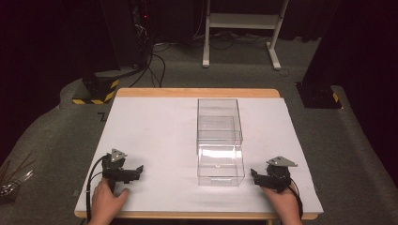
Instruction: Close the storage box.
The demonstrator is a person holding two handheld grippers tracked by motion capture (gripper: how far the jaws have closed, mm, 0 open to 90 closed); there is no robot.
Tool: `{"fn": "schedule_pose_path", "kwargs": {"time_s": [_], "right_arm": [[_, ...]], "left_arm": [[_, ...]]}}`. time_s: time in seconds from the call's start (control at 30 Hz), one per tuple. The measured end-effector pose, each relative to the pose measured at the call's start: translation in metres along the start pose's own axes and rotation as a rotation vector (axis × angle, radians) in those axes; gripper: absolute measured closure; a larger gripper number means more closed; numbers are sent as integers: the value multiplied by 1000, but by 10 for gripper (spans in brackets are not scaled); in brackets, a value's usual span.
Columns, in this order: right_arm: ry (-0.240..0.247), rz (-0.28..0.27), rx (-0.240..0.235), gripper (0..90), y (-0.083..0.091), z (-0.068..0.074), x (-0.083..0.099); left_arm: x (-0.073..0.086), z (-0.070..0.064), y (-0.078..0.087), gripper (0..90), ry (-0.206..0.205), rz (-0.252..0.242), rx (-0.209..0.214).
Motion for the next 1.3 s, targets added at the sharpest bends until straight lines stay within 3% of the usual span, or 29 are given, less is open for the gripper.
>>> {"fn": "schedule_pose_path", "kwargs": {"time_s": [0.5,0.8,1.3], "right_arm": [[3,2,3,188,0,0,0],[-34,-17,-27,208,2,-4,0],[1,-64,-25,188,9,0,0]], "left_arm": [[0,0,0,4,0,0,0],[0,0,0,4,-1,0,0],[0,0,0,4,0,0,0]]}}
Point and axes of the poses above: each handheld gripper's, and its own axes: y roughly backward along the jaws, x roughly out of its underside, z roughly to its left, the point moved 4 cm from there along -y, roughly forward along the jaws, and after that the axes turned 8 degrees about z, right-handed, at the moved point
